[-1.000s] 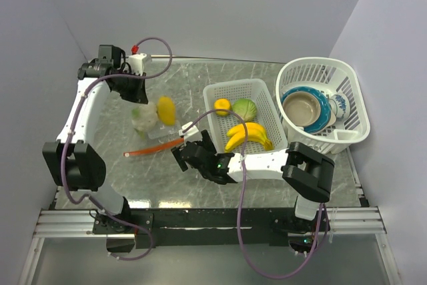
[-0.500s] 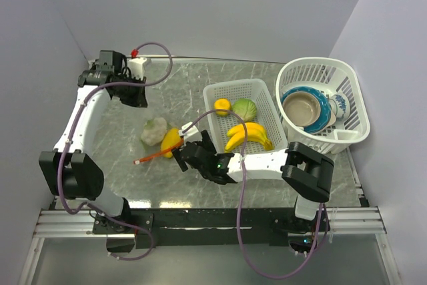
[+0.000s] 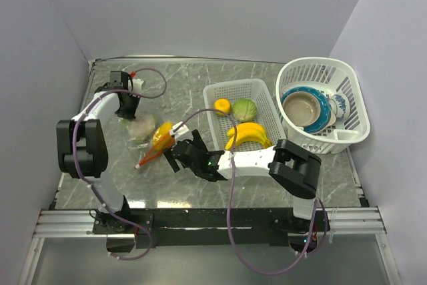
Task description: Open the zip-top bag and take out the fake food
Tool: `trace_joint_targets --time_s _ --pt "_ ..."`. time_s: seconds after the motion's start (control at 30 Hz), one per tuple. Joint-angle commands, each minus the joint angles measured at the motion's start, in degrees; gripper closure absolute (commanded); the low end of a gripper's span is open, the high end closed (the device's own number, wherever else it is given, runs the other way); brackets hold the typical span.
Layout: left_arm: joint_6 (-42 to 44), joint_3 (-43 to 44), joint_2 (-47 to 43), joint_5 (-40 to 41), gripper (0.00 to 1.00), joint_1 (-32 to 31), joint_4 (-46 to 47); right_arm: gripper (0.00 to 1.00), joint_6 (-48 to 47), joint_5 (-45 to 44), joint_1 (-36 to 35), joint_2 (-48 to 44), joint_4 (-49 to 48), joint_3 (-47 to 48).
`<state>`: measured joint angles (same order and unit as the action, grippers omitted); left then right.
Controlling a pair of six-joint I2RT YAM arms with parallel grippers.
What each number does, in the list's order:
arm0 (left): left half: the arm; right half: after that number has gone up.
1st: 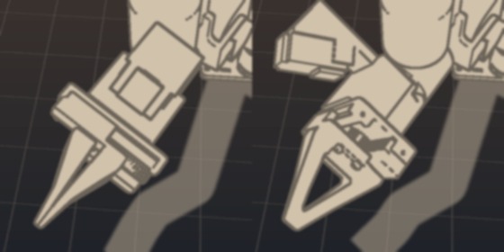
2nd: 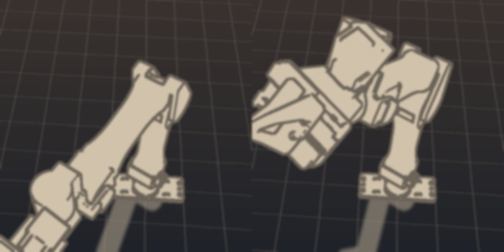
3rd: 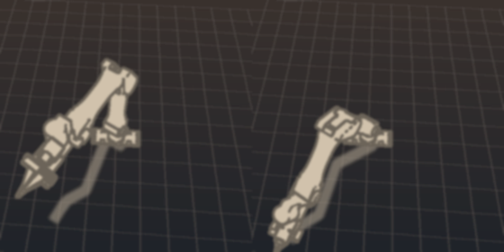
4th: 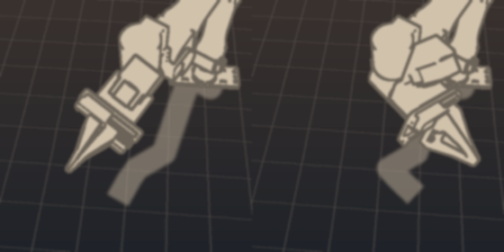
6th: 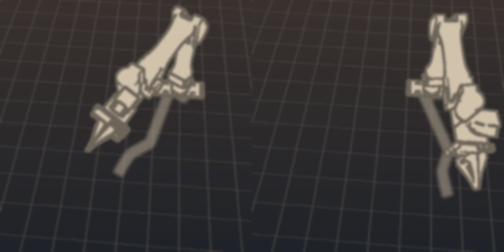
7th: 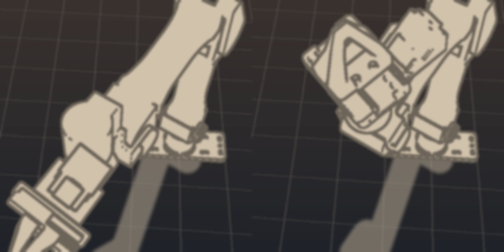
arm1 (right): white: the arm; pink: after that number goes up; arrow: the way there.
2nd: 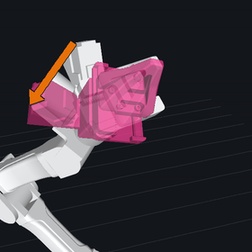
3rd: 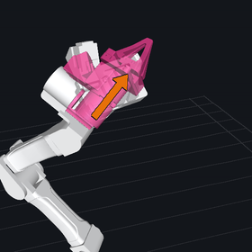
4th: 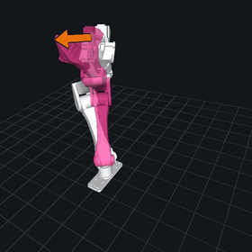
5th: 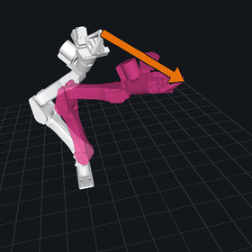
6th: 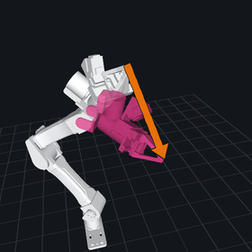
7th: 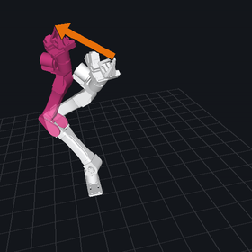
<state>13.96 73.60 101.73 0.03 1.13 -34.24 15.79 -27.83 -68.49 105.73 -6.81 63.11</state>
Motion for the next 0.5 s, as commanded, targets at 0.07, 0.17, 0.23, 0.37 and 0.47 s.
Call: trace_joint_targets --time_s 0.07,0.17,0.23,0.37,0.47 --pt "1.1 0.6 6.9 3.0 0.99 0.3 1.8 0.0 -0.5 0.7 -0.5 3.6 -0.1 5.5" --pt "1.2 0.5 6.9 1.3 0.99 -0.2 1.1 0.0 -0.9 0.1 0.0 5.5 0.2 8.0" --pt "1.4 0.0 6.5 0.8 0.99 -0.5 0.9 0.0 -0.9 -0.3 0.3 6.0 0.2 9.5" --pt "1.9 -0.6 5.4 -0.3 0.99 -0.8 0.6 0.0 -1.7 -1.1 1.7 6.2 -0.8 11.1" --pt "2.4 -1.1 5.1 -1.1 0.99 -0.7 0.2 0.0 -1.7 -1.3 3.7 7.9 0.1 14.1"
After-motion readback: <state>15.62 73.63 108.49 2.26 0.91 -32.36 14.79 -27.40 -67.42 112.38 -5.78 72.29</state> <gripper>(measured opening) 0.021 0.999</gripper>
